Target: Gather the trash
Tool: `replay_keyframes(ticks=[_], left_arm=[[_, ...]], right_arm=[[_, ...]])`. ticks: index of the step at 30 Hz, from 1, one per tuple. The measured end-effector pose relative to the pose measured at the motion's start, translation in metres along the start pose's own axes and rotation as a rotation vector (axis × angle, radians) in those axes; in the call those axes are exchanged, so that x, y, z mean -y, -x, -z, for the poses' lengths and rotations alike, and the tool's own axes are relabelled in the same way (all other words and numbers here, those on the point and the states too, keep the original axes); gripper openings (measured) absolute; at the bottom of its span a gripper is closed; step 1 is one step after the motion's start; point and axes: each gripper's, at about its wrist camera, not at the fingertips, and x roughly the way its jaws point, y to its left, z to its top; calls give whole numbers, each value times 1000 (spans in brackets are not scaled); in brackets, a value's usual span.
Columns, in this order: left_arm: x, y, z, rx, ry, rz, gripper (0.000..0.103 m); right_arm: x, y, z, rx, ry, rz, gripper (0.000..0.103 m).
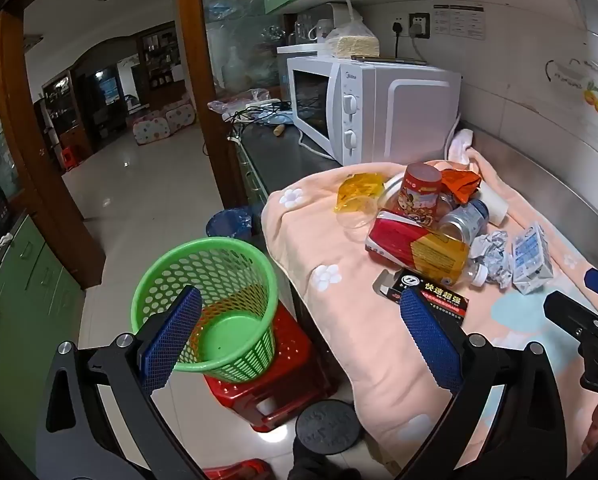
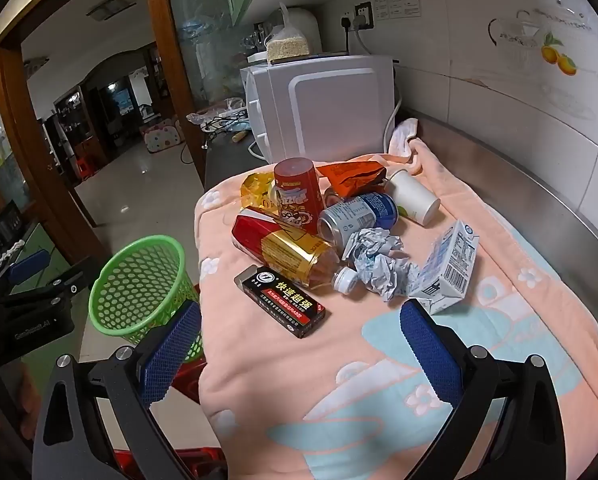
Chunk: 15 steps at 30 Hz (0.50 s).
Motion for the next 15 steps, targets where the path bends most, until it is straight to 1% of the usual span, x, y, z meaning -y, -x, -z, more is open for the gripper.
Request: replay_keyframes(ticks=[1,15], left_arm=[[0,0,0,1,0,5,98],[1,2,2,8,0,4,98]], right_arm=[[0,-1,0,-14,-5,-1,97],[0,-1,-1,1,-7,-5,97]])
